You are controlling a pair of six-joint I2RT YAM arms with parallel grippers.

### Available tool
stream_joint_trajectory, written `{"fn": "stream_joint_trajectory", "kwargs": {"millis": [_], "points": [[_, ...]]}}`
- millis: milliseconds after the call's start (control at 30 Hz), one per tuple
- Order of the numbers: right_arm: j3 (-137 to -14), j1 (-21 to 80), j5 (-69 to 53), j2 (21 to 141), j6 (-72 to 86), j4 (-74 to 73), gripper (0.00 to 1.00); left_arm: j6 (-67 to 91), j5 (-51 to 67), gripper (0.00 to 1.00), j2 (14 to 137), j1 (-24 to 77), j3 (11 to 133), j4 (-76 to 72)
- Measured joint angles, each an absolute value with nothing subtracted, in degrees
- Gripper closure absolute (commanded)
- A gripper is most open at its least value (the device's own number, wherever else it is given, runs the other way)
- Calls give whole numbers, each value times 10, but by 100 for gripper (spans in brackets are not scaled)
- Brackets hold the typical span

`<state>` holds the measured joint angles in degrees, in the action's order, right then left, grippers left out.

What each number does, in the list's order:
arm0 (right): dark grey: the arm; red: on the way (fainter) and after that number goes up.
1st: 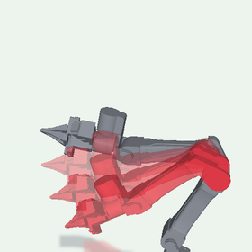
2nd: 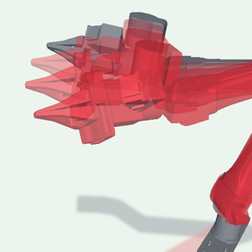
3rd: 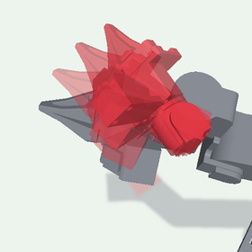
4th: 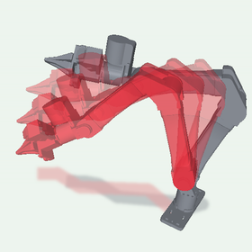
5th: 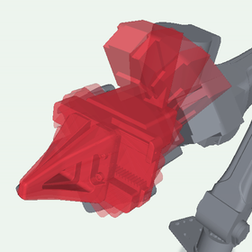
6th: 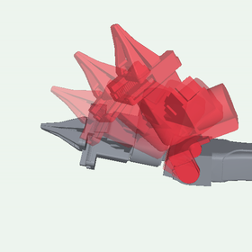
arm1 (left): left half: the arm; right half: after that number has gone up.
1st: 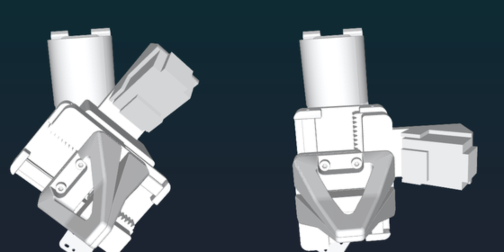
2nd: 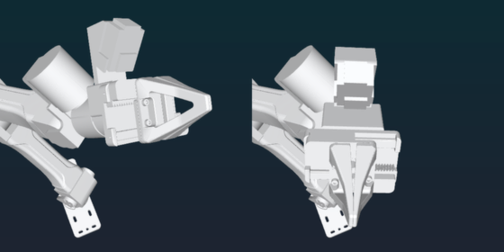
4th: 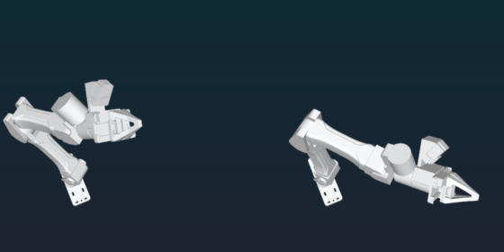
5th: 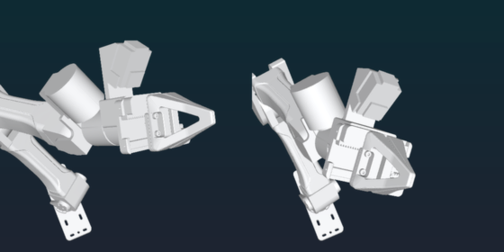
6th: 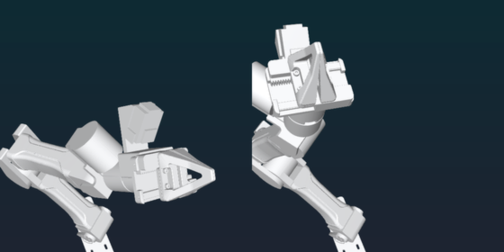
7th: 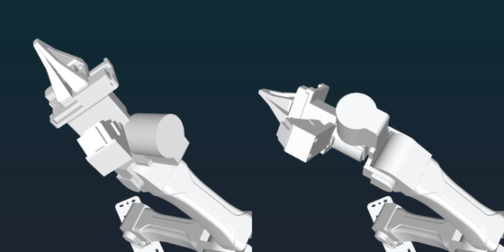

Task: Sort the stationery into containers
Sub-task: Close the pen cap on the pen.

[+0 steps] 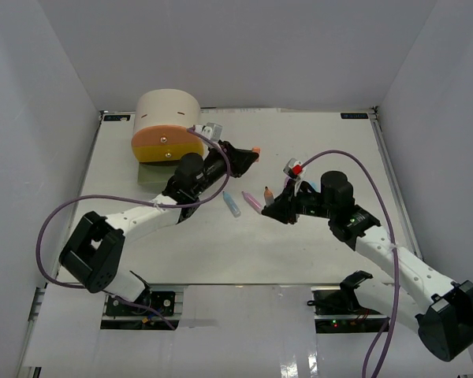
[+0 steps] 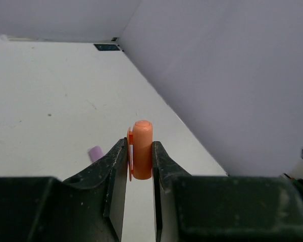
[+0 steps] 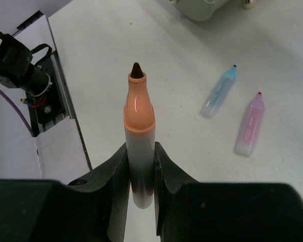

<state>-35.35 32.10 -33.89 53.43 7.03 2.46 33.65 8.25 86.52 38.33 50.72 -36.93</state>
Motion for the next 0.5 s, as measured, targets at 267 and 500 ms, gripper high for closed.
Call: {"fn": "stream_joint_trajectory", "kwargs": {"millis": [267,500], "points": [[-401,321,-429,594,72,93,91,343,154,95,810,378,469,-488],[-425,321,-468,627,74,131,91,376,209,95,801,376,451,-572]]}}
